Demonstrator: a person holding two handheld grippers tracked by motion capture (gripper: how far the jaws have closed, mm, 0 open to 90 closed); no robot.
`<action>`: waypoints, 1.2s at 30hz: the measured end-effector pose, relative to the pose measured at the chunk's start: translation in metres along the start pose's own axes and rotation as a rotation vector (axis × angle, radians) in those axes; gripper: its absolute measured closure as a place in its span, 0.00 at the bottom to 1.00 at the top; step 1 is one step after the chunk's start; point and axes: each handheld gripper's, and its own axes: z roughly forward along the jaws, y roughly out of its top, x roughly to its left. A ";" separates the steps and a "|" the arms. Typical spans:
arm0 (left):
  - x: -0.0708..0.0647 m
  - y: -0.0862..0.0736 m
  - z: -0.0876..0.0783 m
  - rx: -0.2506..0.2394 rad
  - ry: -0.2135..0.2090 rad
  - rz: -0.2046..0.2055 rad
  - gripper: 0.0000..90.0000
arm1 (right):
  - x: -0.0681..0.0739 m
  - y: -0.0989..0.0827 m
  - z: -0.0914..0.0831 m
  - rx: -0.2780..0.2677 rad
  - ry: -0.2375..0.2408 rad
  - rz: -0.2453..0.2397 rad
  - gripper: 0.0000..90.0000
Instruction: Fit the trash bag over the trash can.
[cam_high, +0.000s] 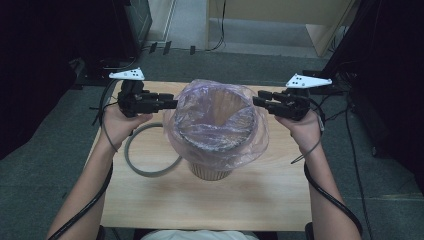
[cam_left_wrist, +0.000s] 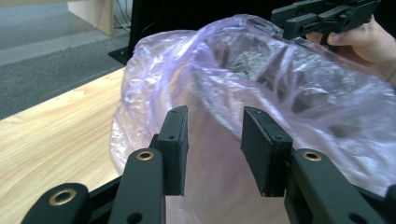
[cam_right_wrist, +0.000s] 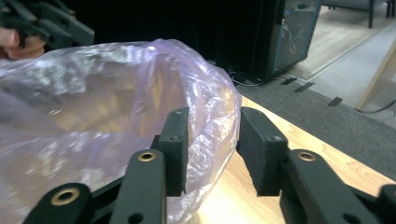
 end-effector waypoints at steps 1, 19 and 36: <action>0.002 -0.001 0.002 -0.001 0.004 -0.002 0.68 | -0.002 -0.001 0.002 0.001 0.003 0.009 0.73; 0.025 -0.010 0.024 0.031 0.034 -0.044 0.75 | -0.013 -0.024 0.024 0.101 0.026 0.104 1.00; 0.024 -0.027 0.041 0.087 -0.001 -0.058 0.80 | -0.010 -0.063 0.037 0.198 0.055 0.104 1.00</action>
